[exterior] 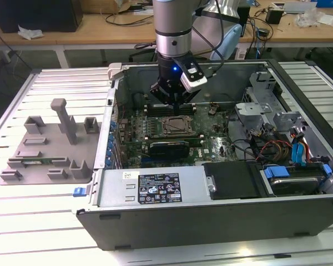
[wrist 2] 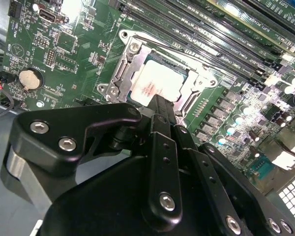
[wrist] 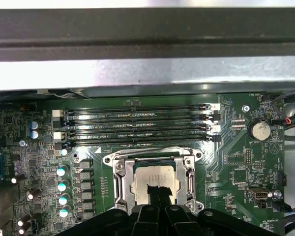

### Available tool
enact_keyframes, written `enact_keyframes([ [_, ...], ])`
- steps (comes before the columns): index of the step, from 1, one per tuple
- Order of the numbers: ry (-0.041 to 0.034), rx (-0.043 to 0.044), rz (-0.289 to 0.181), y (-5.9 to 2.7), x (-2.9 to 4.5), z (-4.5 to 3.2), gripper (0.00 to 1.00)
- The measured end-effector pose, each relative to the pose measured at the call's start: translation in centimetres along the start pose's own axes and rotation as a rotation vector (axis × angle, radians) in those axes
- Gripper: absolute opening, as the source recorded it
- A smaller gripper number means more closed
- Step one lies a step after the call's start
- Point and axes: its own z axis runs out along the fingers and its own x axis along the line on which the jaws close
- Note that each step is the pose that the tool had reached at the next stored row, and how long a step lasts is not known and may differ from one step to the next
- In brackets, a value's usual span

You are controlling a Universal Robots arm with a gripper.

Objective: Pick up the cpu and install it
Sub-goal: 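Install the first cpu locking lever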

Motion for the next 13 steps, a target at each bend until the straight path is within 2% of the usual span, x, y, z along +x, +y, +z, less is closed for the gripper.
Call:
enact_keyframes([
  [13,0.0000,0.0000,0.000,0.00,-0.04,0.00,0.11],
])
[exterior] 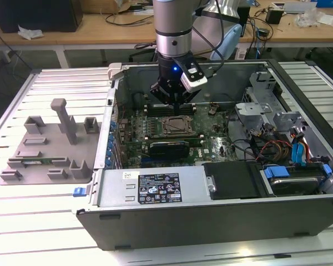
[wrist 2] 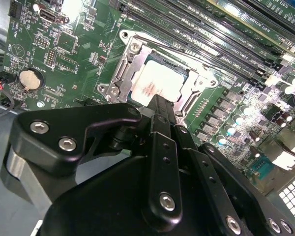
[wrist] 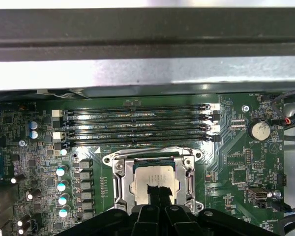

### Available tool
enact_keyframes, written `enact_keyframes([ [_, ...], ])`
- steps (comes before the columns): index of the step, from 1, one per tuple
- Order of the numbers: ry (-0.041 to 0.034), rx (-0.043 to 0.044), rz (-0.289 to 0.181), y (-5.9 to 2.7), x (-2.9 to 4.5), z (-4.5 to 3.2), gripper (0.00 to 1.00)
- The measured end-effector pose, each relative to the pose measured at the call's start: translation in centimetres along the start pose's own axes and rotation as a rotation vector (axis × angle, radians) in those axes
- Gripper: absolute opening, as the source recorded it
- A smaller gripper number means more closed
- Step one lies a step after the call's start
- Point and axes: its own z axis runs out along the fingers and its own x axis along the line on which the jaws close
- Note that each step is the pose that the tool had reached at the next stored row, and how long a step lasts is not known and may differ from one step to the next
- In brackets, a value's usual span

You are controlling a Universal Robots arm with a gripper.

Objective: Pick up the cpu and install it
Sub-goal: 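Install the first cpu locking lever, then install the second cpu locking lever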

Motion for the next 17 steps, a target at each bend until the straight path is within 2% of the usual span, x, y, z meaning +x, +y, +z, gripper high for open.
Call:
enact_keyframes([
  [17,0.0000,0.0000,0.000,0.00,-0.03,0.00,0.11],
])
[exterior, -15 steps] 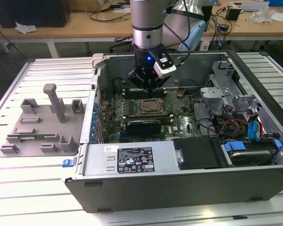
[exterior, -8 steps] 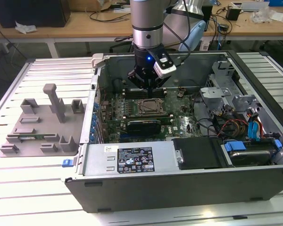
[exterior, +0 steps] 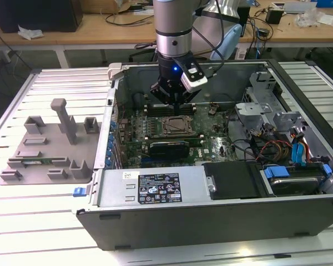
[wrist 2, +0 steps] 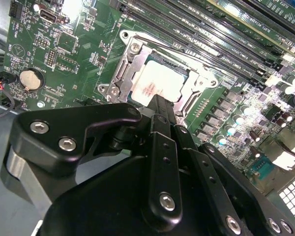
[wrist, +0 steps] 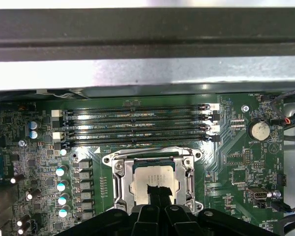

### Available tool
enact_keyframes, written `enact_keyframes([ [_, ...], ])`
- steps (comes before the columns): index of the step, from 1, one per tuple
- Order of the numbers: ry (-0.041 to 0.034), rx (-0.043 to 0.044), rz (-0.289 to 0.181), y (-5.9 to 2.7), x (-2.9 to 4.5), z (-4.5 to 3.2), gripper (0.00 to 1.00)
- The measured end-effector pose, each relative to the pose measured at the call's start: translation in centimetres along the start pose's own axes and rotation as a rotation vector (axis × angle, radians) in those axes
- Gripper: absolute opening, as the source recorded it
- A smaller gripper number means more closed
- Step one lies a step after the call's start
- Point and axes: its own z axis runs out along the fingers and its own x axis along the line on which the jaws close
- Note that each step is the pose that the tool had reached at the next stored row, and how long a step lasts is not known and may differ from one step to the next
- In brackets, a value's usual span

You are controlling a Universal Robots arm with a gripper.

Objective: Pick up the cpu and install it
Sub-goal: 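Install the second cpu locking lever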

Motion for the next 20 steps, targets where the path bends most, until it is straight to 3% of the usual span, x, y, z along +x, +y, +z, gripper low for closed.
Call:
enact_keyframes([
  [7,0.0000,0.0000,0.000,0.00,-0.01,0.00,0.11],
  [20,0.0001,0.0001,0.000,-4.45,-0.26,0.20,0.11],
])
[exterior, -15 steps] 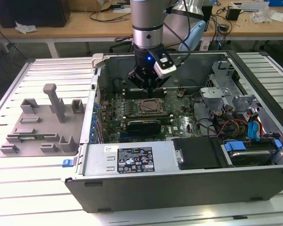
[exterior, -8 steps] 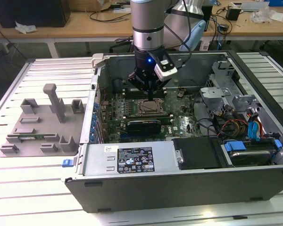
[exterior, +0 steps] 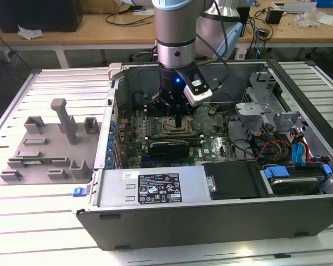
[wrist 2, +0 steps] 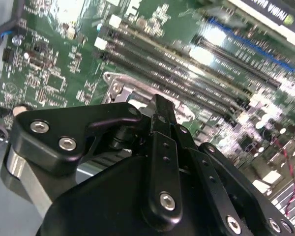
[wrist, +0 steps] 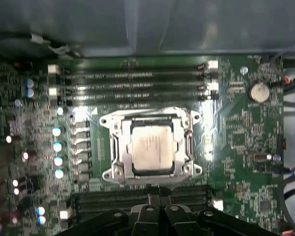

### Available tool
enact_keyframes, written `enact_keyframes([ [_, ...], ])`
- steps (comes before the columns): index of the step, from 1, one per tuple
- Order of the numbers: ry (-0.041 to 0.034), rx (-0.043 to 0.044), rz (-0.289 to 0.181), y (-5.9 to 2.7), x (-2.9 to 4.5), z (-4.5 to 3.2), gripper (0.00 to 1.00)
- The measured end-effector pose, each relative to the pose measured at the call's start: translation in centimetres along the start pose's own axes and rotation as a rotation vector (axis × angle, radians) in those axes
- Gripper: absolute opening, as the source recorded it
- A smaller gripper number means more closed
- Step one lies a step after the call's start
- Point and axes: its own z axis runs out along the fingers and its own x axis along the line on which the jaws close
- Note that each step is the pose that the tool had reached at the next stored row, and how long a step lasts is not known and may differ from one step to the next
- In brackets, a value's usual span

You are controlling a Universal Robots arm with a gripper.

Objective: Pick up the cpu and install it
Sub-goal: 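Install the second cpu locking lever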

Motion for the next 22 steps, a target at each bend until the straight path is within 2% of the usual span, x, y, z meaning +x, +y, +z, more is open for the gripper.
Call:
enact_keyframes([
  [5,0.0000,-0.0001,0.000,-0.83,0.01,0.38,0.11],
  [11,0.0000,-0.0006,0.000,-1.48,0.45,0.97,0.11],
  [15,0.0002,-0.0053,0.000,-1.50,0.74,1.16,0.11],
  [22,0.0004,-0.0054,0.000,-1.36,0.82,1.23,0.11],
])
